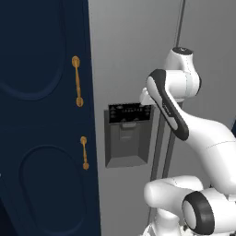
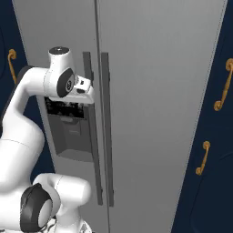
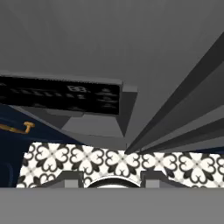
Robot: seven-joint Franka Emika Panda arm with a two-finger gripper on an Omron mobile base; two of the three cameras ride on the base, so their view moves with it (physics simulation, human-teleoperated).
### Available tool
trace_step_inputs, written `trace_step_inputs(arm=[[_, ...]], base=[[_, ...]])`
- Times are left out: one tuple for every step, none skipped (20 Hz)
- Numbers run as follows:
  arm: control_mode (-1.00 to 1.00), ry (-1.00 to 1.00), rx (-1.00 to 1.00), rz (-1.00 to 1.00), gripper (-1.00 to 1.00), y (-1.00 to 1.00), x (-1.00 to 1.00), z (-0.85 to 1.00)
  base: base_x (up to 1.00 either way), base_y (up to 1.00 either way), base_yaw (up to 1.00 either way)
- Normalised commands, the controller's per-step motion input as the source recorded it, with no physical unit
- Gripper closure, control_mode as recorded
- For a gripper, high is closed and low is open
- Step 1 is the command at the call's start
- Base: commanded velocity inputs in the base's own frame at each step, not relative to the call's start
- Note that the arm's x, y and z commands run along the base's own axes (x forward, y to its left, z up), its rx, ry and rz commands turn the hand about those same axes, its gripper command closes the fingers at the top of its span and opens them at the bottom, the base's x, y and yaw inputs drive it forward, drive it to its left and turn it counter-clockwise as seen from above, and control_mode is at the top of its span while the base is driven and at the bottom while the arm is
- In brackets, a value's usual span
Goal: Take the strawberry from the fridge and place it on top of the pancake, located on the dining counter.
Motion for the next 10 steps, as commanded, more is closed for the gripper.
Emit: trace_step_inputs(arm=[[1.00, 0.00, 0.00, 0.00, -1.00, 0.00, 0.00, 0.00], [1.00, 0.00, 0.00, 0.00, -1.00, 0.00, 0.00, 0.00], [1.00, 0.00, 0.00, 0.00, -1.00, 0.00, 0.00, 0.00], [1.00, 0.00, 0.00, 0.00, -1.00, 0.00, 0.00, 0.00], [1.00, 0.00, 0.00, 0.00, -1.00, 0.00, 0.00, 0.00], [1.00, 0.00, 0.00, 0.00, -1.00, 0.00, 0.00, 0.00], [1.00, 0.00, 0.00, 0.00, -1.00, 0.00, 0.00, 0.00], [1.00, 0.00, 0.00, 0.00, -1.00, 0.00, 0.00, 0.00], [1.00, 0.00, 0.00, 0.00, -1.00, 0.00, 0.00, 0.00], [1.00, 0.00, 0.00, 0.00, -1.00, 0.00, 0.00, 0.00]], base=[[0.00, 0.00, 0.00], [0.00, 0.00, 0.00], [-0.18, 0.00, 0.00], [-0.59, -0.19, 0.00], [-0.82, -0.26, 0.00], [-0.99, -0.26, 0.00], [-0.96, -0.21, 0.00], [-0.92, -0.15, 0.00], [-0.86, -0.11, 0.00], [-0.62, -0.19, 0.00]])
